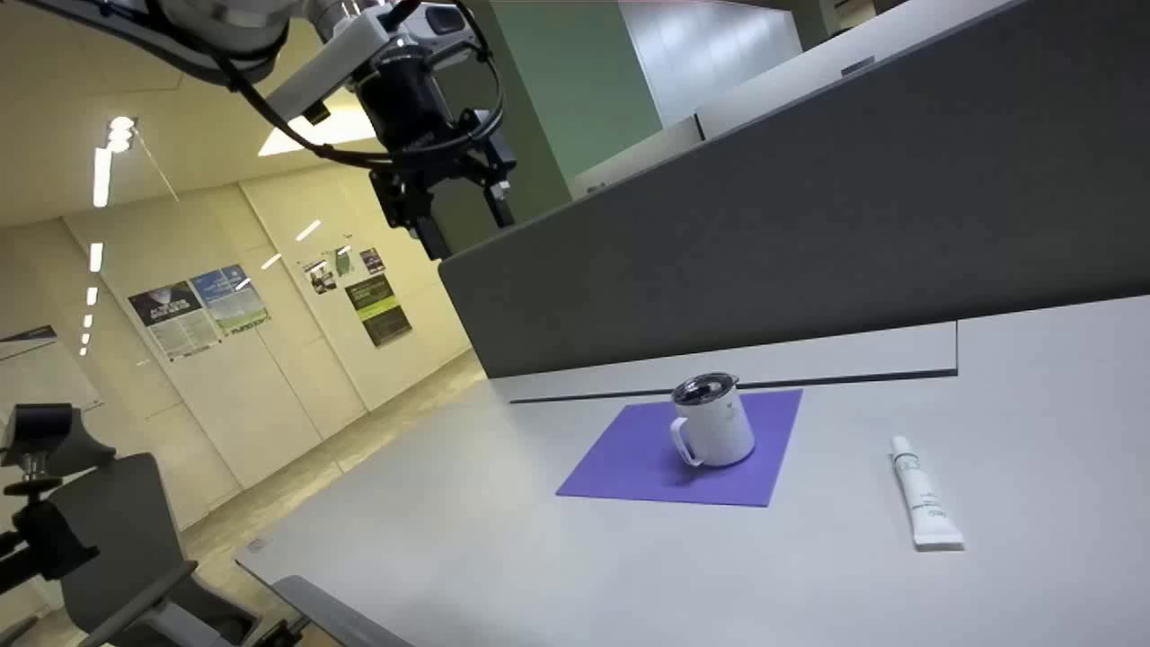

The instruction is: Close the lid of the cup

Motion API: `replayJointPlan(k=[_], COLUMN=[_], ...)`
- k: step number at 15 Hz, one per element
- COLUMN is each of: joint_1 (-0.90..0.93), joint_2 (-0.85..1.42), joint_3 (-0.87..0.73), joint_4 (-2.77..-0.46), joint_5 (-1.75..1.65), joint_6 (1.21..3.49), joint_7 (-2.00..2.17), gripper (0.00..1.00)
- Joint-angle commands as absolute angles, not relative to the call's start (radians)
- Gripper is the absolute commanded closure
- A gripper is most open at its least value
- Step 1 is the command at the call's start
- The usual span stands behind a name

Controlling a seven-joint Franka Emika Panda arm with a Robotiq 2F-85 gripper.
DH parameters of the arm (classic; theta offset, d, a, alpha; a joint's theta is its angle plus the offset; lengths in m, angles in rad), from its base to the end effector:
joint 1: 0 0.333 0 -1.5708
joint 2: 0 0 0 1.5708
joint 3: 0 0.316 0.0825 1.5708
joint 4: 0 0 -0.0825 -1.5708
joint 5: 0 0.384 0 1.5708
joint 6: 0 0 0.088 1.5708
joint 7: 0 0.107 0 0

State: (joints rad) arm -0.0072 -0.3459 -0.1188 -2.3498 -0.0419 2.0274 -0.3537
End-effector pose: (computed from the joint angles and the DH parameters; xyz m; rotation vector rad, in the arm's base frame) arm 0.4404 -0.0605 0.4659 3.1137 0.3949 0.0338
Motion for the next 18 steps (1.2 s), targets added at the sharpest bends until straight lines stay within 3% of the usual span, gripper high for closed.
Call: replayJointPlan(k=[1, 9, 15, 17, 18], joint_1=[-0.011, -0.011, -0.013, -0.024, -0.031], joint_2=[-0.345, -0.346, -0.036, 0.08, 0.138], joint_3=[-0.115, -0.115, -0.132, -0.119, -0.111], joint_4=[-2.348, -2.347, -2.203, -2.149, -2.12], joint_5=[-0.041, -0.041, 0.007, 0.034, 0.043], joint_6=[2.026, 2.028, 2.297, 2.382, 2.417], joint_7=[-0.354, -0.354, -0.406, -0.431, -0.438], gripper=[0.0, 0.0, 0.0, 0.26, 0.33])
